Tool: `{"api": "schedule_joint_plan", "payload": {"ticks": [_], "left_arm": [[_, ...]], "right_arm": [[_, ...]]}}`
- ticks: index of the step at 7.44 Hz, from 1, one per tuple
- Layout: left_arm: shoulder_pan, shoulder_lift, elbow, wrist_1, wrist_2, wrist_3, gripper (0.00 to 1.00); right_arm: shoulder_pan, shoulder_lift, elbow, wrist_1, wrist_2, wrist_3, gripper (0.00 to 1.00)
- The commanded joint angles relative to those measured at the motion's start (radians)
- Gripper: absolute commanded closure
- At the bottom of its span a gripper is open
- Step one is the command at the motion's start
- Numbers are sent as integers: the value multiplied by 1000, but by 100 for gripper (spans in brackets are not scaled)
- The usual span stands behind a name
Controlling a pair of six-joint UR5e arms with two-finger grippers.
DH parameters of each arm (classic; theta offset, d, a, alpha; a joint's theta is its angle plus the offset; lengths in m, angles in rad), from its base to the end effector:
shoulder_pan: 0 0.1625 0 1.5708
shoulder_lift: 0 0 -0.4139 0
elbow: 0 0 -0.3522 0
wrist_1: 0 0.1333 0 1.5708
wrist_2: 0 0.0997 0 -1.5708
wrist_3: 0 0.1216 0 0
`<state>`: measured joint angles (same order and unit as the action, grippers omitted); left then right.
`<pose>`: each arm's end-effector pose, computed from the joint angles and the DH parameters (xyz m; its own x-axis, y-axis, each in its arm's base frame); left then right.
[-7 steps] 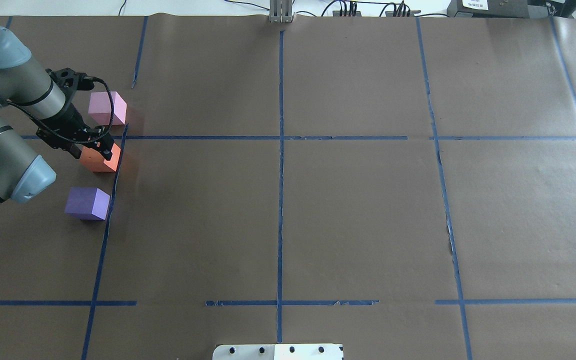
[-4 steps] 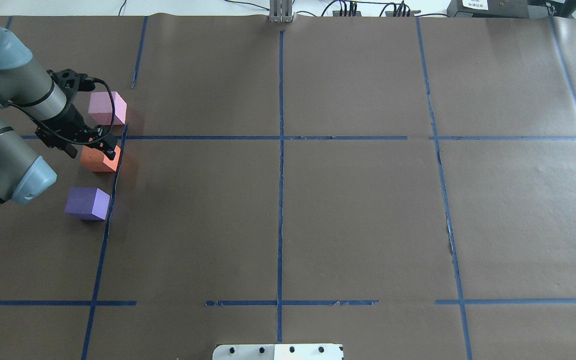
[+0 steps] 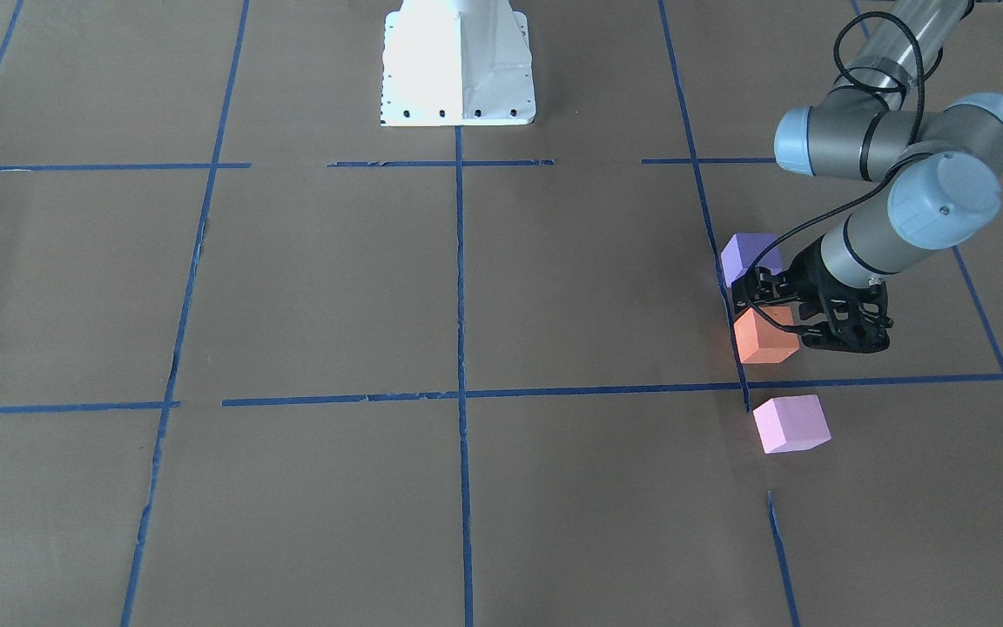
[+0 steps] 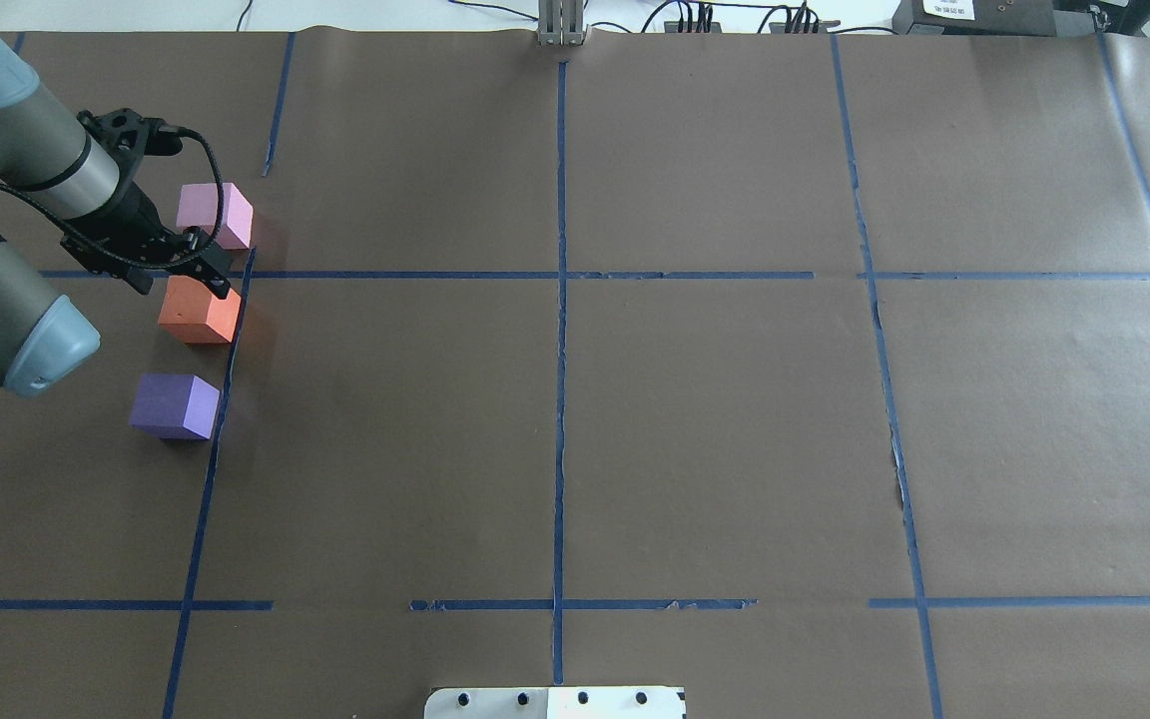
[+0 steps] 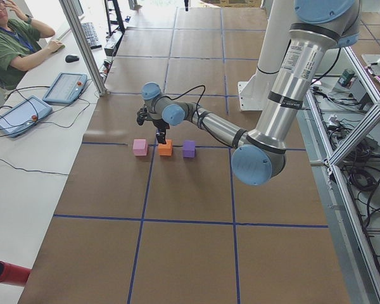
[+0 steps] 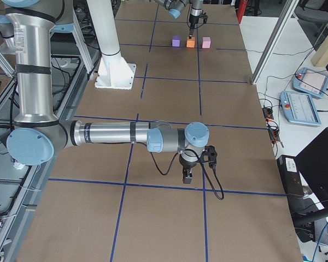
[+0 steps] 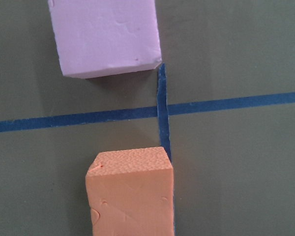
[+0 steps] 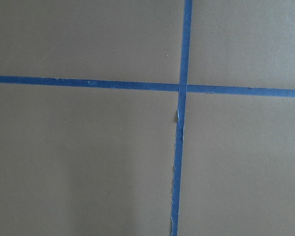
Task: Arrange blocks in a line
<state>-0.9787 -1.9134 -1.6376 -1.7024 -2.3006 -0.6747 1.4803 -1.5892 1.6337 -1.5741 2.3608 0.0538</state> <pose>0.2883 -0.5223 0.4385 0.6321 0.1030 -0.7680 -0.1070 0.9932 0.0452 0.0063 -0.4498 0.6421 0.7022 -0.0391 0.7109 0.0526 0.9986 0.0030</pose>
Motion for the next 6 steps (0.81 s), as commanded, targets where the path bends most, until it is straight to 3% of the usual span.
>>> {"api": "schedule_joint_plan", "payload": {"ticks": [1,6], "left_arm": [[-91,37,-63,4,-2,51,0],[-438,232,-44,9,4,544,0]], "right_arm": [[0,0,0,0,0,0,0],[0,0,0,0,0,0,0]]}}
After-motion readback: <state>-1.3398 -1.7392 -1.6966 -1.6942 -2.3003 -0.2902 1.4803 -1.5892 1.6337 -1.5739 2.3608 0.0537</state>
